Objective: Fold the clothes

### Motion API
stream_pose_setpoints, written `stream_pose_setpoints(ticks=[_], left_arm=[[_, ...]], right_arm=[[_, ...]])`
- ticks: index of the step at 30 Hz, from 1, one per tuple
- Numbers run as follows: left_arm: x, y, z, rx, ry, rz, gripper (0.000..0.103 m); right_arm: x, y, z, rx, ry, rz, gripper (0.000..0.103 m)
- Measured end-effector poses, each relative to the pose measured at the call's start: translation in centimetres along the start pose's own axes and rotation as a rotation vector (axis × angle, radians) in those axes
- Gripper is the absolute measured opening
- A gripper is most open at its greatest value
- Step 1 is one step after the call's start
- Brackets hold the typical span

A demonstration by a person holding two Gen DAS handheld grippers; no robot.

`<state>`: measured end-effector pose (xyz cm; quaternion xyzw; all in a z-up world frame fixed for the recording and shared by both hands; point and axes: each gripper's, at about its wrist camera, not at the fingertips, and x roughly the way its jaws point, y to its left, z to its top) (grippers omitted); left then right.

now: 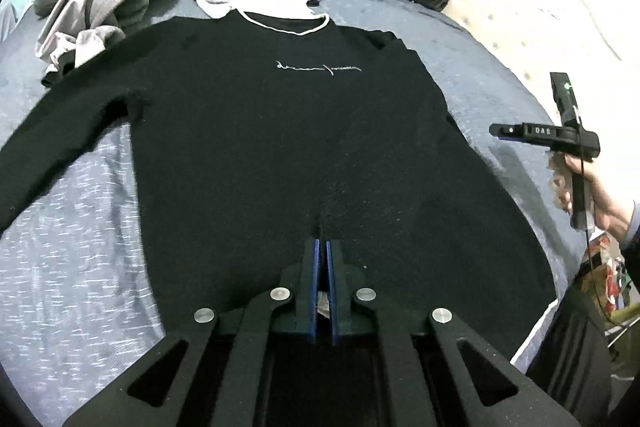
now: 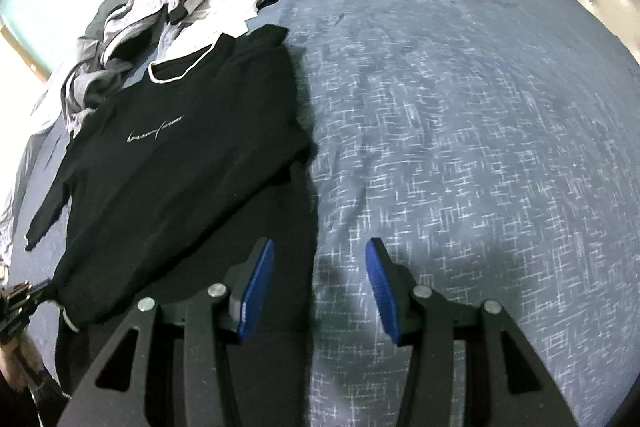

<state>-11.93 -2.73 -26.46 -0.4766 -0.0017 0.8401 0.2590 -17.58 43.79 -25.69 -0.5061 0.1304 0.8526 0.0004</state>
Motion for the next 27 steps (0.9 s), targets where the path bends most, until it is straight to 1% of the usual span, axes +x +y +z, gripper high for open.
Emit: stream_pose_setpoints(ticks=[2,5,8,9,10,11,12,13,15,18,23,27], left_arm=[[0.0,0.8,0.1,-0.011,0.005,0.013,0.004],[0.5,2.0,-0.1,-0.026,0.037,0.033,0.004],[1.1,2.8,-0.2,-0.043,0.053,0.059,0.006],[1.1,2.9,-0.1,-0.052,0.047,0.066,0.010],[0.9,3.0,0.2,-0.058,0.031,0.076,0.023],[0.8,3.0,0.4,-0.065,0.017,0.079,0.032],[0.6,2.9,0.8,-0.078,-0.001,0.069,0.048],[0.4,2.9,1.2,-0.092,-0.020,0.055,0.053],[0.4,2.6,2.0,-0.115,-0.049,0.006,0.053],[1.6,2.1,3.0,-0.135,-0.064,-0.042,0.053],[5.2,2.4,3.6,-0.181,-0.055,-0.072,0.053],[7.0,2.7,3.2,-0.194,-0.054,-0.076,0.053]], right_arm=[[0.1,0.0,0.2,-0.012,0.004,-0.004,0.048],[0.7,0.1,0.5,-0.033,0.012,-0.019,0.048],[1.5,0.0,1.1,-0.025,0.016,-0.024,0.048],[1.7,0.0,1.3,-0.028,0.013,-0.027,0.048],[1.9,0.1,1.5,-0.032,0.012,-0.031,0.048],[2.2,0.1,1.7,-0.040,0.013,-0.036,0.048],[2.6,0.2,1.9,-0.050,0.018,-0.045,0.048],[3.0,0.3,2.2,-0.059,0.022,-0.053,0.048],[3.7,0.5,2.7,-0.081,0.021,-0.064,0.048],[4.8,1.0,3.5,-0.119,0.017,-0.079,0.048],[6.7,2.2,4.1,-0.219,0.031,-0.104,0.048],[8.0,3.0,4.5,-0.296,0.022,-0.136,0.048]])
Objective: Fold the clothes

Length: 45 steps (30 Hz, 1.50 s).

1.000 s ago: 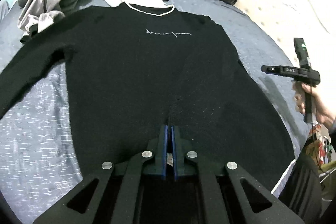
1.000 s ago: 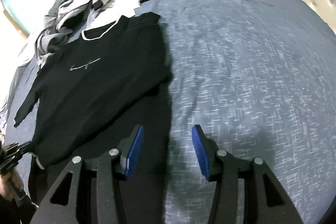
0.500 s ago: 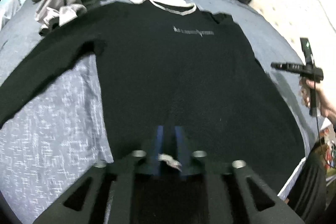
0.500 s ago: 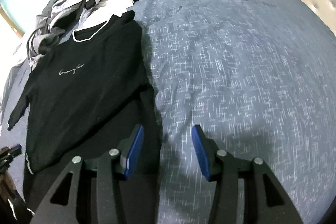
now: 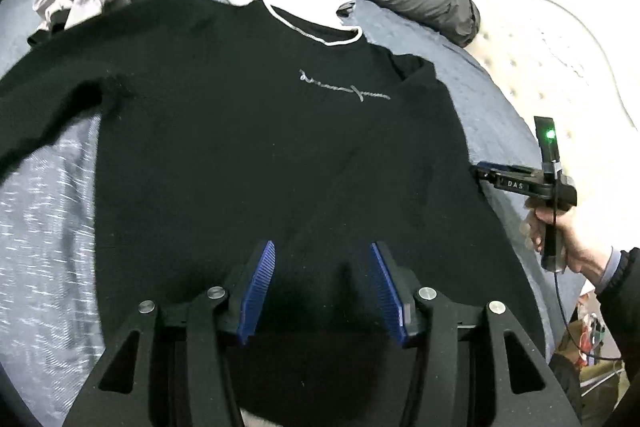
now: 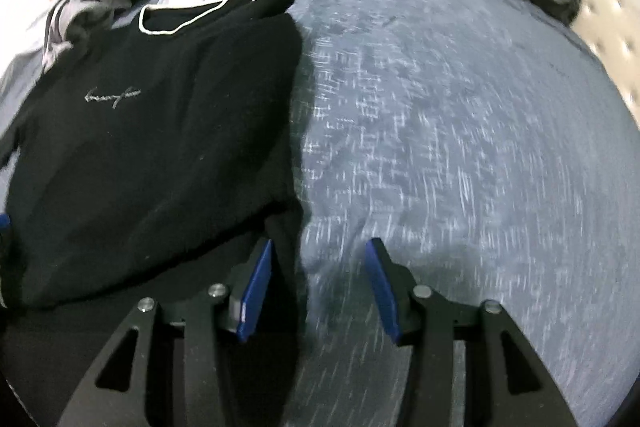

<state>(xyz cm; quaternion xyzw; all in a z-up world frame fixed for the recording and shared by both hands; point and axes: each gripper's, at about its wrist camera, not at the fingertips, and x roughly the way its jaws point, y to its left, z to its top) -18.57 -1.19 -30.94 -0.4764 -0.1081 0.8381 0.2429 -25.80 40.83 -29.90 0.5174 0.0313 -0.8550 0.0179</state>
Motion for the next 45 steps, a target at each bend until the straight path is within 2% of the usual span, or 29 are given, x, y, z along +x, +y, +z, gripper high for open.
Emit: stream_pose_setpoints(ticks=[3,8,13,17,20,23,26,29,31,34,38,43,45], left_arm=[[0.7,0.6,-0.6,-0.008,-0.003,0.014,0.053],[1.8,1.4,-1.0,-0.020,0.011,0.022,0.053],[2.1,1.5,-1.2,-0.020,0.009,0.027,0.053],[2.2,1.8,-1.1,-0.036,0.012,0.013,0.053],[2.2,2.1,-0.9,-0.045,0.017,0.003,0.053],[2.0,2.1,-0.7,-0.058,0.014,-0.010,0.053],[2.0,1.9,-0.5,-0.054,0.012,-0.012,0.053],[1.9,1.7,-0.3,-0.050,0.009,-0.010,0.053],[1.8,1.7,-0.3,-0.048,0.004,-0.005,0.053],[1.3,1.7,-0.2,-0.040,-0.012,0.008,0.053],[1.5,1.7,-0.2,-0.027,-0.009,0.022,0.054],[2.1,1.8,-0.5,-0.018,0.009,0.025,0.054],[2.1,1.8,-0.5,-0.017,0.010,0.021,0.054]], right_arm=[[0.3,0.4,0.6,-0.025,-0.029,-0.002,0.048],[1.4,0.6,1.2,-0.032,-0.037,-0.036,0.038],[1.4,0.0,0.6,0.011,-0.076,-0.069,0.020],[1.1,-0.7,0.0,0.041,-0.083,-0.066,0.019],[0.4,-1.0,0.1,0.072,-0.068,-0.009,0.019],[-1.5,-1.7,-0.4,0.084,-0.071,0.037,0.020],[-3.7,-2.8,-0.2,0.118,-0.095,0.039,0.020],[-4.7,-3.6,2.5,0.189,-0.117,0.075,0.020],[-4.1,-3.5,5.4,0.211,-0.114,0.102,0.033],[-2.7,-2.4,9.7,0.208,-0.090,0.122,0.035],[-0.8,-0.7,13.9,0.184,-0.056,0.095,0.035],[2.0,0.8,17.0,0.148,0.010,0.042,0.035],[3.0,1.4,17.7,0.122,0.044,-0.009,0.035]])
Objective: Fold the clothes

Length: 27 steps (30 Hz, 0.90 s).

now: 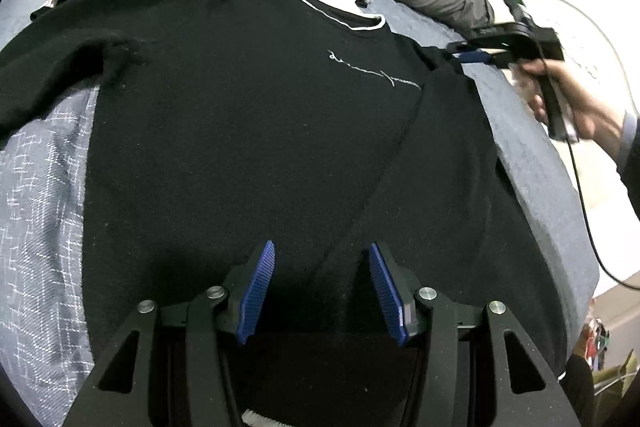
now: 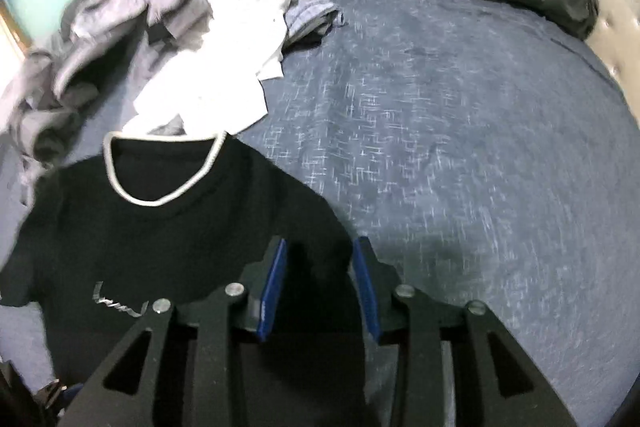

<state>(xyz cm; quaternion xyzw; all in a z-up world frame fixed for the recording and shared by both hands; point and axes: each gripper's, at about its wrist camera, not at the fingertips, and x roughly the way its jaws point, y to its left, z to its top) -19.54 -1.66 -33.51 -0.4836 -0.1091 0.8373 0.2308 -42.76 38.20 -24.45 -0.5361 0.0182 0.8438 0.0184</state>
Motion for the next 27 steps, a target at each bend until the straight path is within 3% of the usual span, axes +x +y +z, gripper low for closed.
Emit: stream_pose_setpoints(ticks=[2,3,6,15,23,25,27], left_arm=[[0.0,0.2,-0.1,-0.005,0.000,-0.006,0.054],[0.0,0.2,-0.1,-0.007,0.001,-0.008,0.054],[-0.1,0.3,-0.3,-0.006,0.000,-0.012,0.054],[-0.1,0.7,-0.7,-0.014,0.001,-0.028,0.054],[-0.2,0.8,-0.5,-0.017,0.003,-0.030,0.054],[-0.2,0.8,-0.4,-0.016,0.003,-0.028,0.054],[-0.1,0.7,-0.3,-0.015,0.003,-0.026,0.054]], right_arm=[[1.1,0.3,0.5,-0.005,0.028,-0.038,0.032],[1.5,0.2,0.6,-0.003,0.040,-0.050,0.021],[2.9,-0.1,1.0,0.006,0.068,-0.098,0.010],[4.3,-2.7,1.7,0.064,0.003,-0.248,0.000],[2.5,-4.6,1.9,0.153,-0.085,-0.003,0.002],[2.3,-4.8,1.7,0.145,-0.090,0.016,0.020],[2.7,-5.0,1.3,0.149,-0.058,0.045,0.030]])
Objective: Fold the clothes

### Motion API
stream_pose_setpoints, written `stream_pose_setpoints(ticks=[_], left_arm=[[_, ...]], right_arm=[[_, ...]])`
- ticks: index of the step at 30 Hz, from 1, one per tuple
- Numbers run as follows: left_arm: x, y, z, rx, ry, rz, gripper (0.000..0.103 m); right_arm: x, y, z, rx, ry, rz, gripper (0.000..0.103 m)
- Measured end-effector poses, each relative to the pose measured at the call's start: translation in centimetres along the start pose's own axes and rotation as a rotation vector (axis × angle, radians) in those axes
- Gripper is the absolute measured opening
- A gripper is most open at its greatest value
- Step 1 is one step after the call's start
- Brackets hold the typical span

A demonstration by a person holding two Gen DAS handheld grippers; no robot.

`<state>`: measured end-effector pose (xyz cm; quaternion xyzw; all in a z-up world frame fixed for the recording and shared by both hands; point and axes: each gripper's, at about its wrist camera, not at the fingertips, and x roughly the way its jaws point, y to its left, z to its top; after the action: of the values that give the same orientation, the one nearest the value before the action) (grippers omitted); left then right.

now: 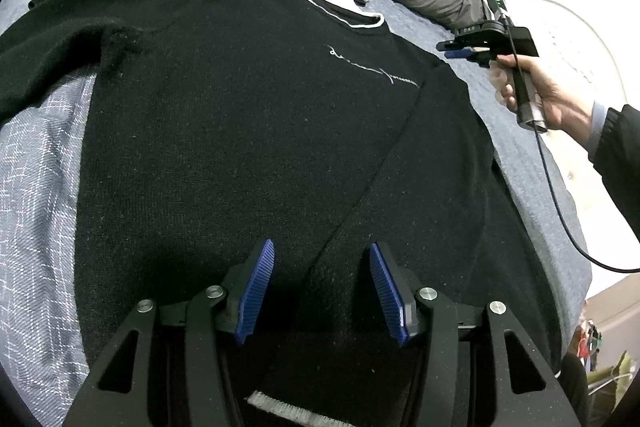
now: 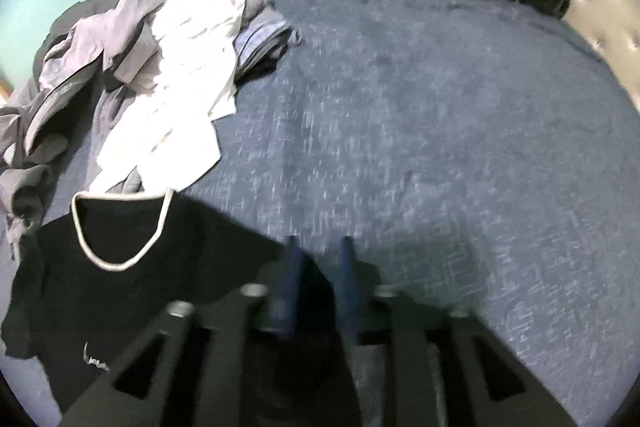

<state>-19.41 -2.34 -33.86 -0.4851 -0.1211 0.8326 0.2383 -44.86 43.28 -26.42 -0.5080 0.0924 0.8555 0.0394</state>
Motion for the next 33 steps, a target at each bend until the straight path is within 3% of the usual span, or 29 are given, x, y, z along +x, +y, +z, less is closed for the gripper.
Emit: stream_pose_setpoints(ticks=[5,6,7,10,21,27,33], left_arm=[[-0.1,0.1,0.1,-0.002,0.001,-0.002,0.054],[-0.1,0.1,0.1,-0.003,0.001,-0.002,0.054],[-0.1,0.1,0.1,-0.004,0.001,-0.003,0.054],[-0.2,0.1,0.2,-0.004,0.001,-0.003,0.054],[-0.3,0.3,0.3,-0.004,0.003,-0.006,0.054],[-0.1,0.2,0.4,-0.007,0.003,-0.008,0.054],[0.1,0.0,0.4,-0.002,0.006,0.004,0.054]], right_arm=[[0.7,-0.1,-1.2,0.005,0.055,-0.003,0.029],[1.0,0.0,-1.5,0.011,0.063,0.005,0.025],[1.2,0.1,-1.7,0.014,0.071,0.016,0.012],[1.8,0.6,-1.9,0.012,0.086,0.004,0.008],[2.6,2.1,-1.3,-0.019,0.023,-0.183,0.005],[0.5,1.0,-1.0,0.032,-0.084,-0.194,0.006],[-4.5,-0.3,-3.2,0.039,-0.153,-0.085,0.006]])
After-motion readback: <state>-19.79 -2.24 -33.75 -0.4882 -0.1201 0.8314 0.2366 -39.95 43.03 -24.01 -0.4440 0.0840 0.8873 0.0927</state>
